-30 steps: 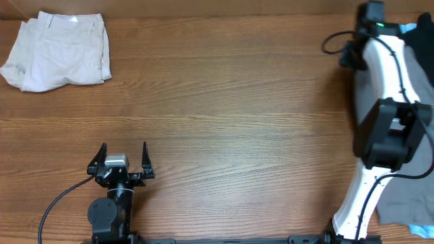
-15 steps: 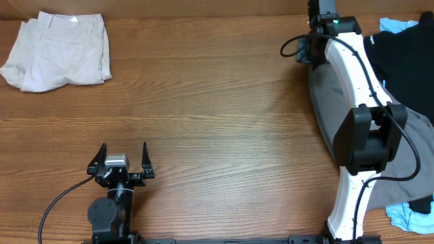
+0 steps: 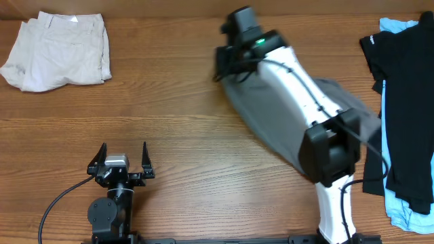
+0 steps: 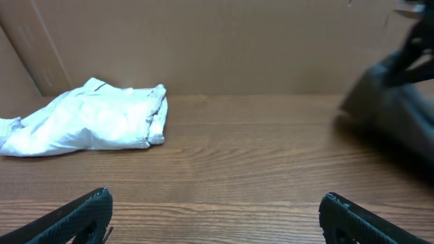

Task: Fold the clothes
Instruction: 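Drag the grey shorts leftward onto the table center with the right gripper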

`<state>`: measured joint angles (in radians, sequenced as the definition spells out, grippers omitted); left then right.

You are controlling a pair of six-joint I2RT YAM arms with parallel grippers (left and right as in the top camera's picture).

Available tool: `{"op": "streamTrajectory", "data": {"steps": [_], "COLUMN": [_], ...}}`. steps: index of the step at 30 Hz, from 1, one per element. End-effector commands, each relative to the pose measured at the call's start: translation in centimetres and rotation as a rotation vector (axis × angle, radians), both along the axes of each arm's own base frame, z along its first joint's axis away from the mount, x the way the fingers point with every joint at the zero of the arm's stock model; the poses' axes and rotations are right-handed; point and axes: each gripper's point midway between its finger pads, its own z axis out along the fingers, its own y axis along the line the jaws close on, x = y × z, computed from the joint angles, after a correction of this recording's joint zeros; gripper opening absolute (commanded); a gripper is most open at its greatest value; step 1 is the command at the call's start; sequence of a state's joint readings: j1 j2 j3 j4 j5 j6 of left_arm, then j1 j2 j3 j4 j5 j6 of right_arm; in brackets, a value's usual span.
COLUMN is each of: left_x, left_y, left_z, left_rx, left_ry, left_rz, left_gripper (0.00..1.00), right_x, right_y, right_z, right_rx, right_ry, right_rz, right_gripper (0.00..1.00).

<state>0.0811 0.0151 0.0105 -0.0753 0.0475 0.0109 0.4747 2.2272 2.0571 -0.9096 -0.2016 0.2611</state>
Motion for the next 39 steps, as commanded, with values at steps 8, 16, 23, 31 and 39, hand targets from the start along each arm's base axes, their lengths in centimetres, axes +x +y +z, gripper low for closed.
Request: {"op": "streamTrajectory", "data": {"steps": [8,16,23,31,39], "left_x": [0.0,0.0,0.0,0.0,0.0], "left_y": [0.3,0.3,0.3,0.3,0.3], "left_z": [0.0,0.0,0.0,0.0,0.0], "left_rx": [0.02,0.02,0.02,0.02,0.02], "left_ry": [-0.005,-0.005,-0.005,-0.004,-0.005], "left_rz": [0.013,0.013,0.013,0.013,0.013], "left_gripper": [1.0,1.0,1.0,1.0,1.0], "right_x": [-10.1,-14.7,-16.5,-14.2,-7.4], "right_y": [15.5,19.5,20.0,18.4,9.8], "right_z": [-1.3,-1.1,-0.8,-0.3,5.7], "right_rx": [0.118,0.128,0.177,0.165,0.155], "right_ry": [0.058,0.05,0.122,0.087,0.053], "right_rz": [0.279,0.385,0.446,0.422,0.223], "right_gripper": [0.04,0.04,0.08,0.57,0.73]}}
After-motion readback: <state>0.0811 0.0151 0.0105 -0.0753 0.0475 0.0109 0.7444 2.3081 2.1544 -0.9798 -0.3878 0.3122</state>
